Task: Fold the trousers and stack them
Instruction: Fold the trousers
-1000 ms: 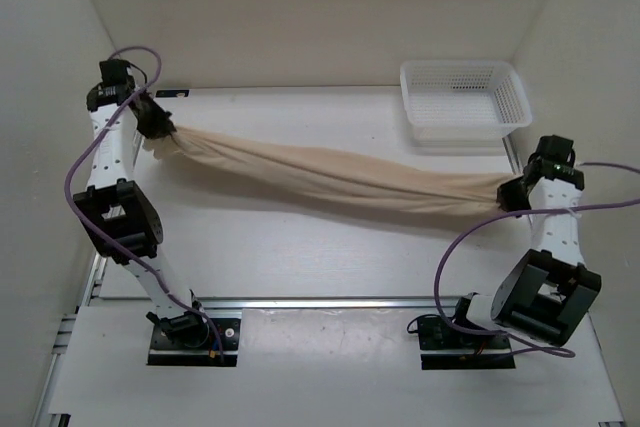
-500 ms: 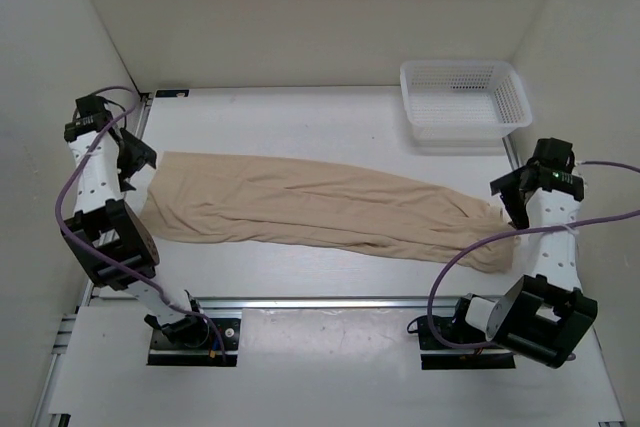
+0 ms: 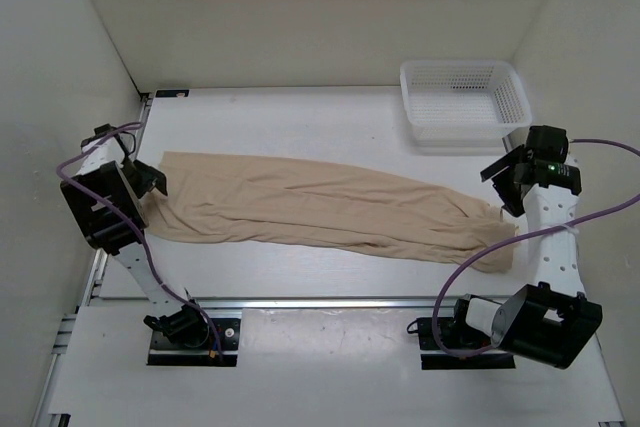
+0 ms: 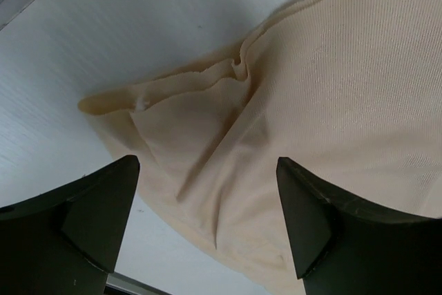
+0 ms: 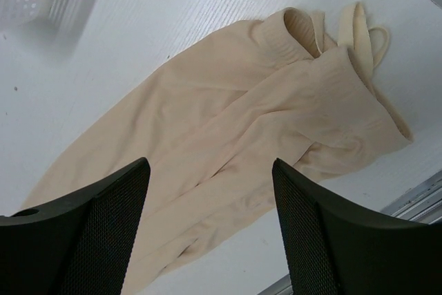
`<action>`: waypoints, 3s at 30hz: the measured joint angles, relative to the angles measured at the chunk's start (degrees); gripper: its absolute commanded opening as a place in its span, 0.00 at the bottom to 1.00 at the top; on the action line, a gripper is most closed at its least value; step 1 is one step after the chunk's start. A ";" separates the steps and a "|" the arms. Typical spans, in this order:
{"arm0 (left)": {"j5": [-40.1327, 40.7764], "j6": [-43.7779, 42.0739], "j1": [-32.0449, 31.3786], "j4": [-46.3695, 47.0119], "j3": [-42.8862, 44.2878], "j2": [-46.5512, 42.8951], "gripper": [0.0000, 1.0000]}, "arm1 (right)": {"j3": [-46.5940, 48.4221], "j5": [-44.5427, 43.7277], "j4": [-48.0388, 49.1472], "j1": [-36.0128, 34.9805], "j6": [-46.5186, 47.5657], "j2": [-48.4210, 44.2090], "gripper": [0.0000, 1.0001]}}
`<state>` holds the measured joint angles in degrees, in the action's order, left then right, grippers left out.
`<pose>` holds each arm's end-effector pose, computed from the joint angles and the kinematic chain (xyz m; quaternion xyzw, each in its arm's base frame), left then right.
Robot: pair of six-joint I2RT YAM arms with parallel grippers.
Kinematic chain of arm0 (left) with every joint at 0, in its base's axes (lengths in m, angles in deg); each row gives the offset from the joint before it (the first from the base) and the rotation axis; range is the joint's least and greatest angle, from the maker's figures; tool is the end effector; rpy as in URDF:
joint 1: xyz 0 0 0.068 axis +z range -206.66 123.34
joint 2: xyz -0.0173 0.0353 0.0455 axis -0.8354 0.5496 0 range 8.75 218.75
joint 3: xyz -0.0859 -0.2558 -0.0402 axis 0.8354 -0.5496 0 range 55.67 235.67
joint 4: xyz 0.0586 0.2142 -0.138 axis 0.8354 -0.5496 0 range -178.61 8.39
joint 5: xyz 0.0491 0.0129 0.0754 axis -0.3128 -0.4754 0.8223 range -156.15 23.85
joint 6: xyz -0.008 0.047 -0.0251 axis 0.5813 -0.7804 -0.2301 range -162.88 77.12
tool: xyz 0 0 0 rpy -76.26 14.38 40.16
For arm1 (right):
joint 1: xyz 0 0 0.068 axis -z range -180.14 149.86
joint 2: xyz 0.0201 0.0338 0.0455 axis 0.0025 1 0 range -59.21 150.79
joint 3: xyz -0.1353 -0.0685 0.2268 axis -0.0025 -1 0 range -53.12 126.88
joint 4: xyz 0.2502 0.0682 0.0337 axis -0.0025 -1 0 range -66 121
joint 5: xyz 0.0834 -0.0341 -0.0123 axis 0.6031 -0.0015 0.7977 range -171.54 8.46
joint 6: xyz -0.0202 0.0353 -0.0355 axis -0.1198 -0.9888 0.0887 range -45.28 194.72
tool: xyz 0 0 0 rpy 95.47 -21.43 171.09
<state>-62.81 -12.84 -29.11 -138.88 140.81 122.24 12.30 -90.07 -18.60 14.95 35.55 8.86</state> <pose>0.3339 0.1764 0.1829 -0.4821 0.8748 0.0283 0.0388 0.2263 -0.0666 0.3207 0.4518 0.8288 -0.0015 0.3302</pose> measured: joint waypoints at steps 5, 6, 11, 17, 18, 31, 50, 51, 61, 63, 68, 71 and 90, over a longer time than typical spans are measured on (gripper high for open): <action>0.07 2.21 -0.02 0.79 2.01 2.95 0.86 | -2.89 -0.13 -0.26 -0.02 0.15 -1.55 0.76; 0.09 2.47 -0.02 1.01 2.97 4.09 0.84 | -3.39 -0.13 -0.33 -0.02 0.20 -1.84 0.76; 0.11 3.30 -0.02 1.40 6.32 8.28 0.53 | -5.16 -0.76 -0.42 -0.02 0.22 -3.61 0.76; -1.16 2.95 -0.02 1.38 8.39 9.66 0.10 | -6.82 -2.03 -0.48 -0.02 0.24 -4.50 0.76; -1.22 2.91 -0.02 1.38 8.41 9.66 0.10 | -6.95 -2.05 -0.50 -0.02 0.22 -4.50 0.76; 3.23 -0.20 -11.30 -2.47 15.72 -3.43 0.10 | -7.08 -3.21 -0.52 -0.02 0.24 -4.72 0.76; 5.51 10.43 -77.46 -9.81 23.32 7.96 1.00 | -8.92 -3.74 0.28 -0.02 0.81 -4.57 0.76; 5.27 10.34 -77.53 -10.84 23.30 8.04 1.00 | -9.25 -3.69 0.17 -0.02 0.85 -4.57 0.76; 3.61 6.23 -61.00 -9.68 21.49 -2.91 0.13 | -11.04 -1.49 0.85 -0.02 1.27 -4.61 0.76; 2.67 5.35 -58.75 -8.76 20.52 -3.56 0.13 | -11.32 -1.14 1.64 -0.02 1.62 -4.61 0.76; -0.09 4.20 -59.58 -9.60 28.55 4.37 0.71 | -12.35 0.20 2.23 -0.02 2.12 -4.61 0.76; -0.39 4.00 -62.40 -9.64 36.92 12.87 0.69 | -12.41 0.81 2.34 -0.02 2.25 -4.61 0.76; 1.68 2.25 -70.10 -12.13 36.57 23.96 0.37 | -13.70 2.69 3.21 -0.02 3.67 -4.76 0.76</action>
<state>-61.13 -10.59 -99.21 -151.01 177.38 146.20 -1.40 -87.39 -15.39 14.93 39.22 4.09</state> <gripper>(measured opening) 0.405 0.762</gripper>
